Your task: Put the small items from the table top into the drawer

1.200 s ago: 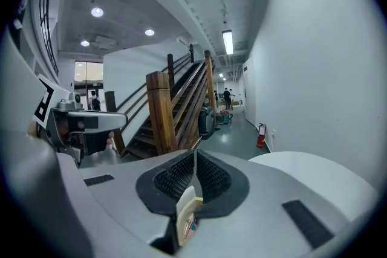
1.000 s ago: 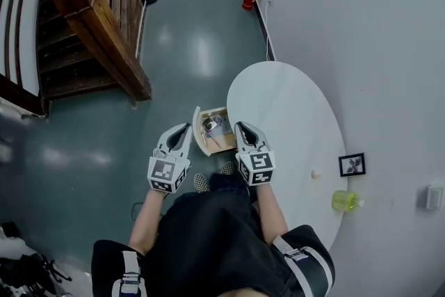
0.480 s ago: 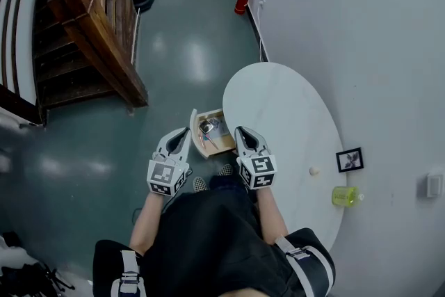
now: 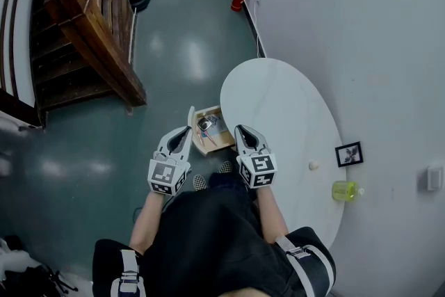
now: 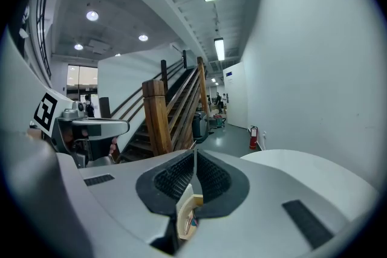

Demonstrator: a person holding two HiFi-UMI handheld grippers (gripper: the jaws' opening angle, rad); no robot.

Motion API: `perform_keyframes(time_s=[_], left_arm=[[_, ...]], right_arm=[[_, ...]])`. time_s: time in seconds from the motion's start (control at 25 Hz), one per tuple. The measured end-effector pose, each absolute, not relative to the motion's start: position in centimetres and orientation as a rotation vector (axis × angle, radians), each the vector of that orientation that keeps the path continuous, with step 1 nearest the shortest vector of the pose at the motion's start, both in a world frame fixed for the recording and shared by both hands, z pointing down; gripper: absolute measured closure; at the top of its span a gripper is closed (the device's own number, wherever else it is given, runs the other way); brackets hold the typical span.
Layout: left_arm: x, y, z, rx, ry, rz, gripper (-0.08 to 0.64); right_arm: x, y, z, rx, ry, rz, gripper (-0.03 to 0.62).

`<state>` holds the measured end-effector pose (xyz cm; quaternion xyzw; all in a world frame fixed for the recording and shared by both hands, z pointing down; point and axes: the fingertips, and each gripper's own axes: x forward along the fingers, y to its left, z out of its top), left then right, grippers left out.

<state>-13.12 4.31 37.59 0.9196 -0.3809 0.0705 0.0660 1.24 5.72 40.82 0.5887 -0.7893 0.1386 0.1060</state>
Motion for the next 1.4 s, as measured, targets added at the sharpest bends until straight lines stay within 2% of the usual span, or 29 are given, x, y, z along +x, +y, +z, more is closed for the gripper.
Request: perform_keyframes(time_s=[0.6, 1.4], left_arm=[[-7.6, 6.0, 37.9, 2.825, -0.957, 0.226, 0.54], [16.1, 14.2, 40.3, 2.921, -0.37, 0.354, 0.54]], right_arm=[[5.6, 9.4, 42.0, 1.891, -2.214, 0.482, 0.552], [29.0, 24.0, 44.9, 2.387, -1.715, 0.681, 0.552]])
